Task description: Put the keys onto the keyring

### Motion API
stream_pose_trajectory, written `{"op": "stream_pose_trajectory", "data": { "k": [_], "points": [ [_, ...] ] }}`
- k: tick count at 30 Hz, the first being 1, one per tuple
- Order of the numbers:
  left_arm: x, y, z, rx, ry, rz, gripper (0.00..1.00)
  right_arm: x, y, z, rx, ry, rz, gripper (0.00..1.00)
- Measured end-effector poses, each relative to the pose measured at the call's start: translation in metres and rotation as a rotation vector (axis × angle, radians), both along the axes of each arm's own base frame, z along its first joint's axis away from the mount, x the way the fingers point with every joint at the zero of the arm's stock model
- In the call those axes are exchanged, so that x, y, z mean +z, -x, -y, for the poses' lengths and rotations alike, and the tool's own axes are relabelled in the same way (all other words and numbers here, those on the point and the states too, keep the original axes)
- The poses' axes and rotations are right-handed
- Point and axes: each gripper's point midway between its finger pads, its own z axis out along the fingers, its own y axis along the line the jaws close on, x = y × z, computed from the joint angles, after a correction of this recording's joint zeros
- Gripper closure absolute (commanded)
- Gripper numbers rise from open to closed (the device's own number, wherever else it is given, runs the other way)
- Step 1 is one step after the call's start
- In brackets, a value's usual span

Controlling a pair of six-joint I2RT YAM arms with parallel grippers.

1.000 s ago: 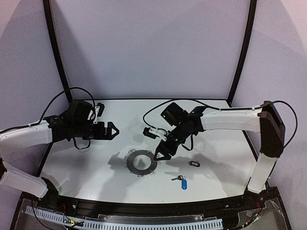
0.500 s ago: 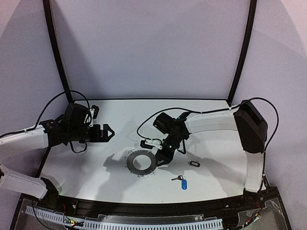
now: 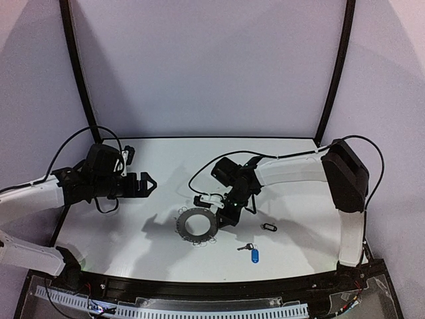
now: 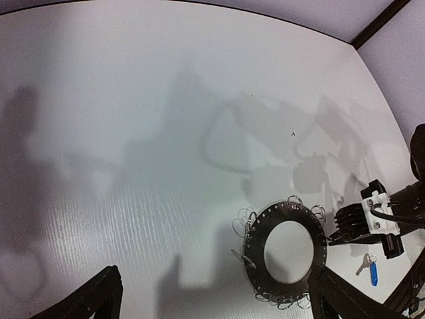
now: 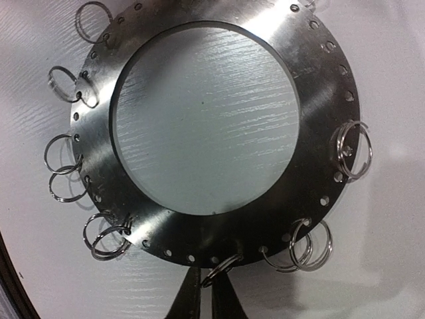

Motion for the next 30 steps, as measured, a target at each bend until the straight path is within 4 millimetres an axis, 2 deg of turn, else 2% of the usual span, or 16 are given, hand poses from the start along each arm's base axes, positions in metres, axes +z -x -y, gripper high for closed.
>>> {"op": "stream_pose_trajectory", "data": {
  "k": [8, 13, 19, 22, 24, 28, 30],
  "points": [
    [0.009, 0.003, -0.001, -0.013, 0.013, 0.026, 0.01, 0.006, -0.002, -0.007, 0.020, -0.039, 0.022, 1.00],
    [0.017, 0.012, 0.008, -0.088, 0.040, 0.038, 0.01, 0.031, 0.007, -0.014, 0.058, -0.116, 0.013, 1.00],
    [0.030, 0.034, 0.032, -0.273, 0.123, 0.032, 0.01, 0.103, 0.017, -0.024, 0.098, -0.311, 0.069, 1.00],
    [0.042, 0.044, 0.047, -0.368, 0.190, 0.036, 0.02, 0.140, 0.022, -0.026, 0.109, -0.414, 0.114, 1.00],
    [0.054, 0.049, 0.054, -0.416, 0.230, 0.044, 0.05, 0.164, 0.026, -0.028, 0.118, -0.481, 0.143, 1.00],
    [0.089, 0.055, 0.071, -0.508, 0.320, 0.087, 0.14, 0.201, 0.031, -0.034, 0.125, -0.595, 0.203, 1.00],
    [0.106, 0.058, 0.080, -0.549, 0.357, 0.110, 0.19, 0.212, 0.034, -0.036, 0.123, -0.628, 0.215, 1.00]
  ]
}}
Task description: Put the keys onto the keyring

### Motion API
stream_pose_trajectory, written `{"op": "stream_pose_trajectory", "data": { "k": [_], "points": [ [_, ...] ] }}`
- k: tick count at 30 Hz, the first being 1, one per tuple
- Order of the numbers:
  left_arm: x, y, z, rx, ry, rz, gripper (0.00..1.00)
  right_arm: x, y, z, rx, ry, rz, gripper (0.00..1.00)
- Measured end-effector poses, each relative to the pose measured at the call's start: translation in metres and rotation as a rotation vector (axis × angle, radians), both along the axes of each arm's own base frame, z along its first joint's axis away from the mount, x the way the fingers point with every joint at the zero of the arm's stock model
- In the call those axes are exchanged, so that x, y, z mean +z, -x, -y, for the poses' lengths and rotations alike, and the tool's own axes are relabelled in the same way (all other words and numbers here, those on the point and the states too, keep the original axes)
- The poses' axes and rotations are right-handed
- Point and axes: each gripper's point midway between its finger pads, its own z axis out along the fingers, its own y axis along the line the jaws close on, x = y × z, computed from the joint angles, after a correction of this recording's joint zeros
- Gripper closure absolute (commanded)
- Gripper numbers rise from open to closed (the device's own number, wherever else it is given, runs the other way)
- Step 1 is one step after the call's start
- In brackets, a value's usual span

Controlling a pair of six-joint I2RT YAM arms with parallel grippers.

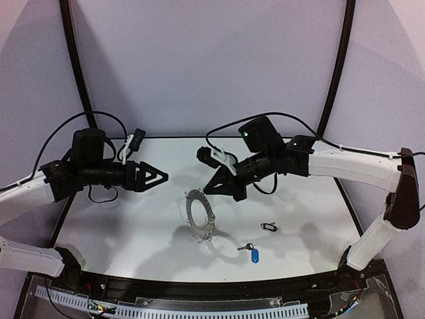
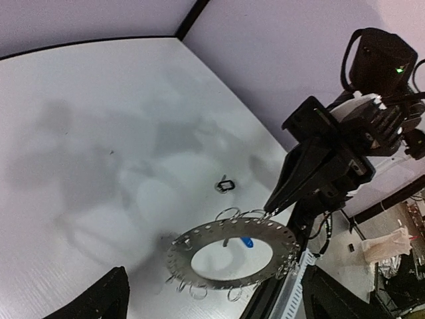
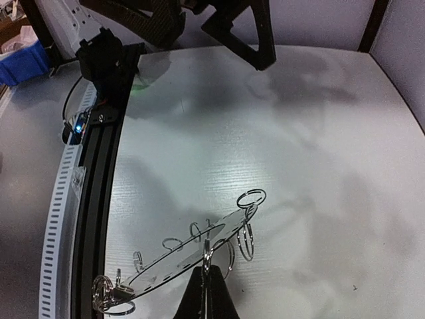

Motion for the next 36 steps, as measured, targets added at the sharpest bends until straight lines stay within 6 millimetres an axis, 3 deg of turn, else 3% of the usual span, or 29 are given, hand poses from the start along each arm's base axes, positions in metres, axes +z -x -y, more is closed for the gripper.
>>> {"op": "stream_pose_trajectory", "data": {
  "k": [5, 8, 14, 17, 26, 36],
  "points": [
    [0.033, 0.012, 0.023, -0.103, 0.058, 0.058, 0.36, 0.032, 0.003, -0.004, -0.020, -0.103, 0.001, 1.00],
    [0.047, 0.019, 0.035, -0.157, 0.076, 0.097, 0.40, 0.046, 0.004, -0.005, -0.037, -0.151, -0.020, 1.00],
    [0.063, 0.027, 0.053, -0.223, 0.082, 0.159, 0.48, 0.059, 0.005, -0.008, -0.074, -0.189, -0.087, 1.00],
    [0.063, 0.029, 0.062, -0.246, 0.066, 0.186, 0.54, 0.065, 0.005, -0.009, -0.090, -0.203, -0.117, 1.00],
    [0.038, 0.027, 0.075, -0.256, -0.033, 0.174, 0.73, 0.069, 0.007, -0.009, -0.104, -0.208, -0.173, 1.00],
    [0.034, 0.028, 0.079, -0.256, -0.059, 0.191, 0.80, 0.063, 0.013, -0.008, -0.088, -0.181, -0.194, 1.00]
  ]
}}
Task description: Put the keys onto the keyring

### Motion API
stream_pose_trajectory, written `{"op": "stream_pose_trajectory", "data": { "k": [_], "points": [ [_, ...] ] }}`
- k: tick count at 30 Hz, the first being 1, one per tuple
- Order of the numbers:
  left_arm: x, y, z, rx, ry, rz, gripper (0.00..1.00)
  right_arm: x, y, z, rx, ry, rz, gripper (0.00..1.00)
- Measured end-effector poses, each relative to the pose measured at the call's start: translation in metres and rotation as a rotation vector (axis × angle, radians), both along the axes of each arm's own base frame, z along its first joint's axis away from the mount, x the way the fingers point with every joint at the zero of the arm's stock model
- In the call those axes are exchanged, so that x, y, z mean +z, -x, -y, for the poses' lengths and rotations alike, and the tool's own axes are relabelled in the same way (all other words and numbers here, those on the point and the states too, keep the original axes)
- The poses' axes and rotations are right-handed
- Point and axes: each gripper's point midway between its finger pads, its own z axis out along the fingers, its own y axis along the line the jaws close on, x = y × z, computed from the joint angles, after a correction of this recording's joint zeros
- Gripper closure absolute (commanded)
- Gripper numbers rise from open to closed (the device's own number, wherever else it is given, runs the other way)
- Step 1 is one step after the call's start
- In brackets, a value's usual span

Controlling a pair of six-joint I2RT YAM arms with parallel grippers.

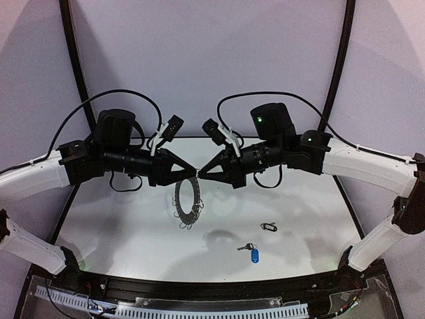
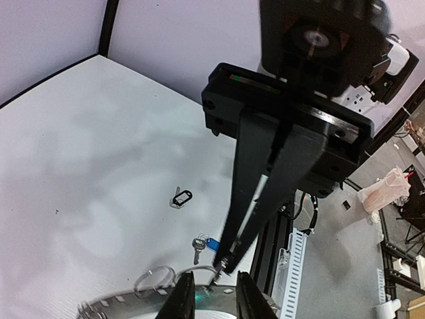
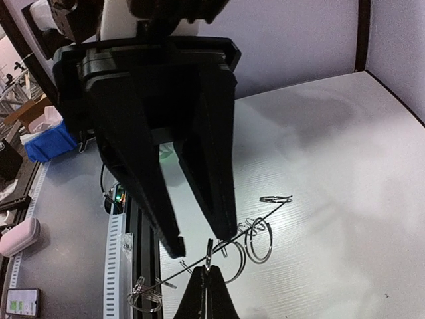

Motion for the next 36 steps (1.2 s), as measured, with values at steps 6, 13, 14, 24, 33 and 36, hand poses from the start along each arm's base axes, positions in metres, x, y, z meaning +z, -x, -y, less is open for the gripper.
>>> {"op": "stream_pose_trajectory", "data": {
  "k": [6, 13, 14, 24, 33, 36],
  "points": [
    [-0.005, 0.001, 0.002, -0.015, -0.015, -0.001, 0.85, -0.003, 0.007, -0.002, 0.023, 0.014, 0.014, 1.00],
    [-0.006, 0.007, 0.004, -0.049, -0.032, 0.016, 0.99, -0.005, 0.007, -0.001, 0.018, 0.023, 0.016, 1.00],
    [-0.006, 0.008, 0.004, -0.055, -0.034, 0.020, 0.99, -0.005, 0.007, -0.001, 0.015, 0.028, 0.014, 1.00],
    [-0.011, 0.013, 0.003, -0.038, -0.063, 0.062, 0.99, -0.003, 0.013, -0.002, 0.042, 0.025, 0.007, 0.53],
    [-0.015, 0.021, -0.003, -0.072, -0.066, 0.098, 0.99, 0.015, 0.016, 0.024, -0.011, 0.003, 0.125, 0.36],
    [-0.012, 0.027, -0.003, -0.108, -0.057, 0.118, 0.99, 0.020, 0.014, 0.036, -0.061, -0.001, 0.172, 0.29]
  ]
}}
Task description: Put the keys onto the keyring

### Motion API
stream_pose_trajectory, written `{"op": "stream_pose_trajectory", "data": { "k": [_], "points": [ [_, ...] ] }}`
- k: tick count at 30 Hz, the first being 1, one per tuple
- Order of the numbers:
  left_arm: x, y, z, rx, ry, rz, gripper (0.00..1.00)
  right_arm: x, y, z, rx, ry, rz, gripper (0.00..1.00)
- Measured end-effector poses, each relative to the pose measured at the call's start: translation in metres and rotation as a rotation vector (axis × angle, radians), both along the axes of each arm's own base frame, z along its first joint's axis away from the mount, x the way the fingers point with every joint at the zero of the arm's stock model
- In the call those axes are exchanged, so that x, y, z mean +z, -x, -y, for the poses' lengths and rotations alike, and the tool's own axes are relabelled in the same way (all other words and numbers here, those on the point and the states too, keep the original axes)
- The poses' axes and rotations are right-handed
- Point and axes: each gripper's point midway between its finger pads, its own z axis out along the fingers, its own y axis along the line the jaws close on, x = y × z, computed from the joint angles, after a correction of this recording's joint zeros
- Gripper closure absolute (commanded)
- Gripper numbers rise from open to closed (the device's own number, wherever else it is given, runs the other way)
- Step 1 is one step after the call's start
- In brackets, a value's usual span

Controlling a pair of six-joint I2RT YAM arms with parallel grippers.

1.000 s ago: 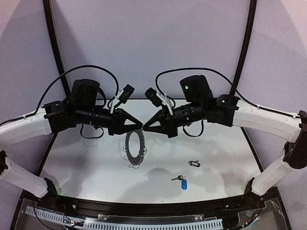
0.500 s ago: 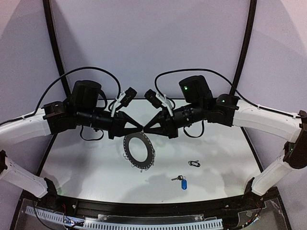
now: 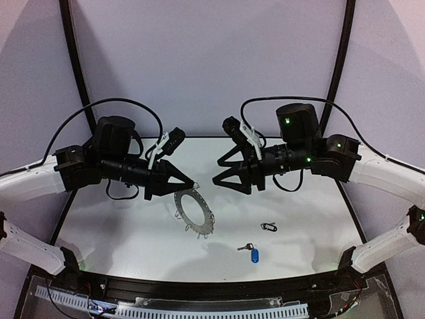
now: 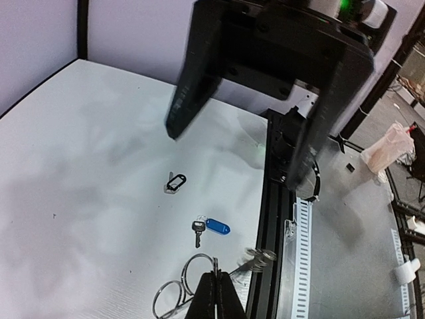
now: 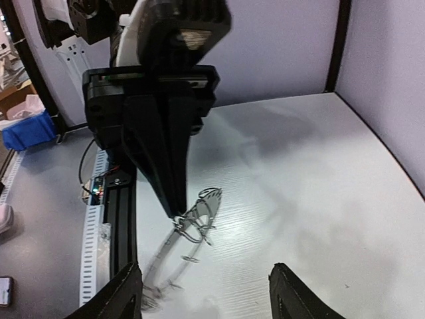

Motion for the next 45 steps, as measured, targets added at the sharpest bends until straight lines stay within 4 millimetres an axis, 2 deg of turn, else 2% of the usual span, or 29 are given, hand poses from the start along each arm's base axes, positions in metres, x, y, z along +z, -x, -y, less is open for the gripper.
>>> {"op": "stream_pose_trajectory", "data": {
  "k": [4, 12, 16, 24, 30, 40, 45],
  "points": [
    [0.000, 0.004, 0.000, -0.037, -0.002, 0.028, 0.99, -0.003, -0.008, 0.006, -0.061, 0.010, 0.018, 0.19],
    [0.002, 0.012, 0.001, -0.093, 0.007, 0.054, 0.99, -0.028, -0.022, -0.003, -0.098, 0.054, 0.010, 0.17],
    [0.002, 0.013, 0.002, -0.103, 0.009, 0.057, 0.99, -0.037, -0.022, -0.008, -0.078, 0.069, -0.006, 0.16],
    [0.003, 0.014, 0.002, -0.111, 0.011, 0.070, 0.99, -0.041, -0.019, -0.011, -0.065, 0.038, -0.024, 0.16],
    [0.004, 0.015, 0.002, -0.121, 0.013, 0.077, 0.99, -0.036, -0.013, -0.018, -0.021, -0.001, -0.052, 0.16],
    [0.004, 0.021, 0.002, -0.158, 0.018, 0.072, 0.99, -0.053, -0.040, -0.041, -0.094, 0.022, -0.088, 0.18],
    [0.004, 0.022, 0.002, -0.161, 0.019, 0.067, 0.99, -0.048, -0.045, -0.046, -0.111, -0.006, -0.101, 0.18]
  ]
}}
